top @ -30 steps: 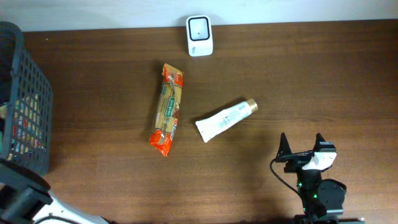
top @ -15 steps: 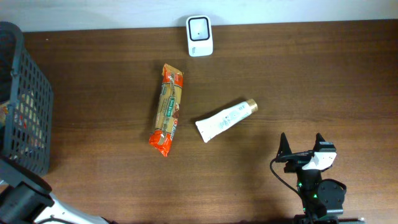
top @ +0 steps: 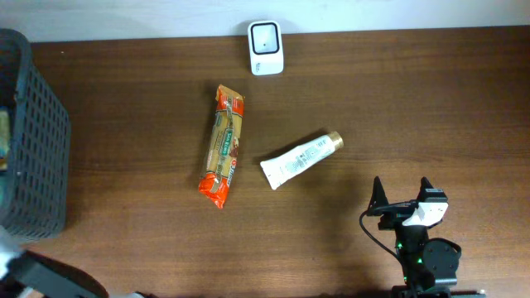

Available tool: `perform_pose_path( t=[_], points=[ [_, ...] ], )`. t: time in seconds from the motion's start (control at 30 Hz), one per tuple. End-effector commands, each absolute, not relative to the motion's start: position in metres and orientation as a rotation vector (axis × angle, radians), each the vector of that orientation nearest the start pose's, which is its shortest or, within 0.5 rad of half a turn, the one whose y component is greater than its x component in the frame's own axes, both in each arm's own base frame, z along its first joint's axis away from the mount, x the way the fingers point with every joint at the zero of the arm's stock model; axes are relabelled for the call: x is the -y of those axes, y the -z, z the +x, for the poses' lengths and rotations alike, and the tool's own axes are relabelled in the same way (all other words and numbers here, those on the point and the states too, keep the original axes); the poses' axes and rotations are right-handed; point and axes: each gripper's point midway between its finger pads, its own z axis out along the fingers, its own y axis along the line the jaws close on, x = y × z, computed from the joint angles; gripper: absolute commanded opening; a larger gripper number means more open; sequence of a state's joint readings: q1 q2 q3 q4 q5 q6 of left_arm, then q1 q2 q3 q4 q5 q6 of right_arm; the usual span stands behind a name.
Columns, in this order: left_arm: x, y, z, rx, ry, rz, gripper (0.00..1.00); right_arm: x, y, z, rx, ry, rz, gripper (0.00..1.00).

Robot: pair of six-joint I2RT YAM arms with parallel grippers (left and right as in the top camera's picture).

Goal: Scan the item barcode
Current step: 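Take the yellow snack bag from the basket and place it on the table, then take the light green wipes pack from the basket and place it on the table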

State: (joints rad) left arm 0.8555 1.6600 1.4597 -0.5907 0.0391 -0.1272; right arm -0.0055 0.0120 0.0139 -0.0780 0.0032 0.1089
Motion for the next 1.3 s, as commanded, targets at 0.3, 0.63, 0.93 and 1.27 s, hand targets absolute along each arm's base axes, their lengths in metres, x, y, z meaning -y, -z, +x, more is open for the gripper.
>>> perform_pose_path(
  t=[0.3,0.63,0.93,1.27],
  points=[
    [-0.089,-0.379,0.374,-2.054,0.103,-0.394,0.0,0.002,-0.155,0.246,-1.65,-0.075,0.101,0.99],
    [0.021,-0.088,0.393,-2.801,0.271,-0.228,0.81,0.002,-0.155,0.246,-1.65,-0.075,0.101,0.99],
    [-0.075,-0.393,0.42,-2.171,-0.352,-0.19,1.0,0.002,-0.155,0.246,-1.65,-0.075,0.101,0.99],
    [-0.332,-0.316,0.349,-2.215,-0.664,-0.914,0.91,0.002,-0.155,0.246,-1.65,-0.075,0.101,0.99]
  ],
)
